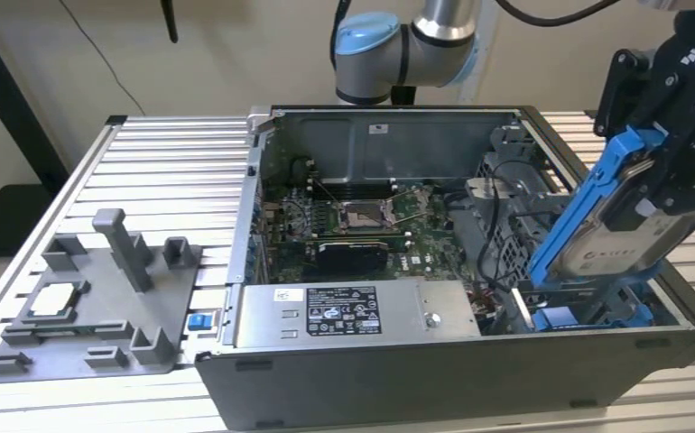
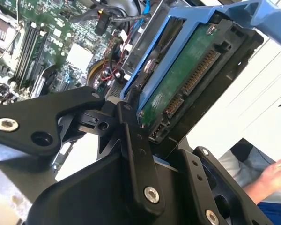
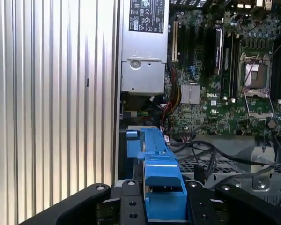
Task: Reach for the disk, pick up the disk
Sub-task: 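Pick up the disk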
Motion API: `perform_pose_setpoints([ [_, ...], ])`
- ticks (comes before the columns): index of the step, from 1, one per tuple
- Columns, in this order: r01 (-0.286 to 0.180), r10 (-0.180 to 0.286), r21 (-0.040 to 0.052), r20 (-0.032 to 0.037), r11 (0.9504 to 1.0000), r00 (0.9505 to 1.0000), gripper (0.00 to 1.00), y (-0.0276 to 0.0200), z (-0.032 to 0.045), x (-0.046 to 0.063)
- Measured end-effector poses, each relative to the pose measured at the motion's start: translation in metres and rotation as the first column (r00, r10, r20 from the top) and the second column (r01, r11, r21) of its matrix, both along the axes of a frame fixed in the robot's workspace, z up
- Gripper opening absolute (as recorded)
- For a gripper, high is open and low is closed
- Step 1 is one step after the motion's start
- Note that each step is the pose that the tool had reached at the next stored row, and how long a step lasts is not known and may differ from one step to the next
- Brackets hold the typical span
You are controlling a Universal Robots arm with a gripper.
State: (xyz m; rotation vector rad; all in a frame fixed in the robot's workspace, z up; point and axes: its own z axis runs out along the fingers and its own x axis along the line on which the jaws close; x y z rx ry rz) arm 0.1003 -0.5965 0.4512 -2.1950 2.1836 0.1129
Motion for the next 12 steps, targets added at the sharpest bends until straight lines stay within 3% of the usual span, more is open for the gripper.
perform_pose_setpoints([
  [12, 0.0, 0.0, 0.0003, 0.0, 1.0, 1.0, 0.0, 0.0004, -0.0161, 0.007],
])
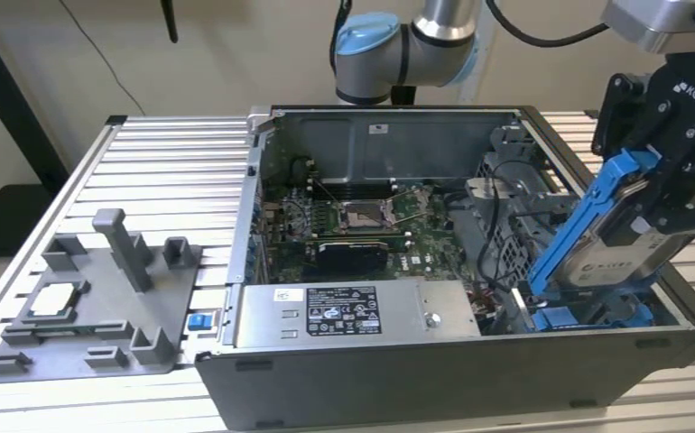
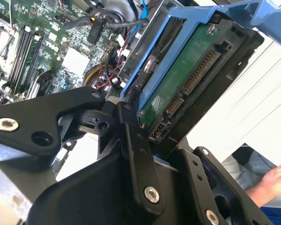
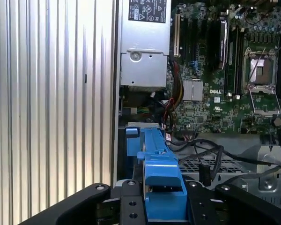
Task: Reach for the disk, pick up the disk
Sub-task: 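Pick up the disk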
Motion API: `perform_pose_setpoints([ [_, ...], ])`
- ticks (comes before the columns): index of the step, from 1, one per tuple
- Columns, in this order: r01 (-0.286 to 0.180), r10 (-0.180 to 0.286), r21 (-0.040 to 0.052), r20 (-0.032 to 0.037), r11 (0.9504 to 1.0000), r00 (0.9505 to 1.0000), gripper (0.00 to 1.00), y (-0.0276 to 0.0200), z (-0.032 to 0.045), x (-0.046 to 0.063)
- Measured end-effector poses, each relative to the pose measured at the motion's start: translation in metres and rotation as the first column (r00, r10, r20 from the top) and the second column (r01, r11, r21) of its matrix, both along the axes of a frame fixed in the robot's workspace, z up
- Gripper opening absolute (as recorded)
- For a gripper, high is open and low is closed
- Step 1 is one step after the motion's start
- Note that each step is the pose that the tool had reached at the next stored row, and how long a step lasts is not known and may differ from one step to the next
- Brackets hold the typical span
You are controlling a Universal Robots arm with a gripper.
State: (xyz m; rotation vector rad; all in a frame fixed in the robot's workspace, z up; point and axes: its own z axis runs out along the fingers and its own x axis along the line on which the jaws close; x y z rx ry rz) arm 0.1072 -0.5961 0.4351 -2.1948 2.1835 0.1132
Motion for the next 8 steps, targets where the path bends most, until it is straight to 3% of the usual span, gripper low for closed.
perform_pose_setpoints([
  [8, -0.001, 0.001, 0.0, 0.0, 1.0, 1.0, 0.0, 0.0, -0.0006, 0.0001],
])
